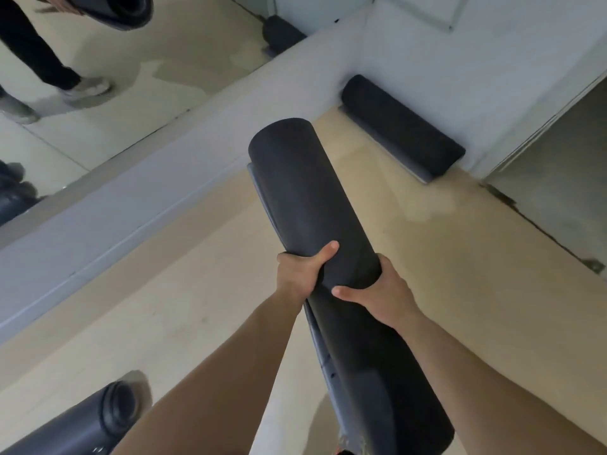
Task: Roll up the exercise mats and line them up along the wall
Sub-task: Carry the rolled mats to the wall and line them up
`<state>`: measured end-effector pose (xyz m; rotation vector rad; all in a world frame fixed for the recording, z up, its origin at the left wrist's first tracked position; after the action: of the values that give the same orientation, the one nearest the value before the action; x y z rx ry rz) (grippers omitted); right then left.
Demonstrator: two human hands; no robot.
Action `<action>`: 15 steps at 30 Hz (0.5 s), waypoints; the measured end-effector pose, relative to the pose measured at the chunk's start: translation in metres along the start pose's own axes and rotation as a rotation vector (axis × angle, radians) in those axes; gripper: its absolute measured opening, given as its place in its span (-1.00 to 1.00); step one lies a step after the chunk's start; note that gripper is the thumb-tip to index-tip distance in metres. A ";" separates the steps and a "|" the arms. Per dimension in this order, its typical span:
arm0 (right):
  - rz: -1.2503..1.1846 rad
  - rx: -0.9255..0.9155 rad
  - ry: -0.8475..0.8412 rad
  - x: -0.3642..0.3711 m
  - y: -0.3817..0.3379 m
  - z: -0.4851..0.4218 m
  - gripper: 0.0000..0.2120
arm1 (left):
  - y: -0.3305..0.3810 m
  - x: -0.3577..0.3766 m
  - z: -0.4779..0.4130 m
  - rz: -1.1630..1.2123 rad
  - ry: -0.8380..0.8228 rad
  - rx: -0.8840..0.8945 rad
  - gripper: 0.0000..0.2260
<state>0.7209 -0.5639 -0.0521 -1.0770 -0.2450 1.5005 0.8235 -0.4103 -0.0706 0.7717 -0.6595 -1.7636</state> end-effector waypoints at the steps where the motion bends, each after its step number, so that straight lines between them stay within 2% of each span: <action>1: 0.001 0.010 -0.002 -0.013 -0.002 -0.027 0.05 | 0.011 0.018 -0.021 0.008 -0.007 -0.012 -0.07; 8: 0.040 0.096 -0.008 -0.083 -0.026 -0.231 -0.04 | 0.081 0.126 -0.199 0.022 0.045 -0.094 0.15; 11: 0.062 0.125 -0.017 -0.102 -0.038 -0.327 -0.08 | 0.109 0.168 -0.284 0.028 0.038 -0.135 0.17; 15: 0.114 0.136 -0.050 -0.112 -0.037 -0.458 -0.03 | 0.128 0.220 -0.393 0.050 0.076 -0.184 0.14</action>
<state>1.0621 -0.8420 -0.2238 -0.9589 -0.1152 1.6237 1.1485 -0.6845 -0.2673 0.6867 -0.4550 -1.7131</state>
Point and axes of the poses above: each hand's wrist, its own z-axis away from the middle knuckle, its own x-axis out of the palm, y = z × x, the point moved 3 cm from there along -z, towards the middle knuckle, and after that the axes turned 2 degrees about y, right-handed, at the moved point
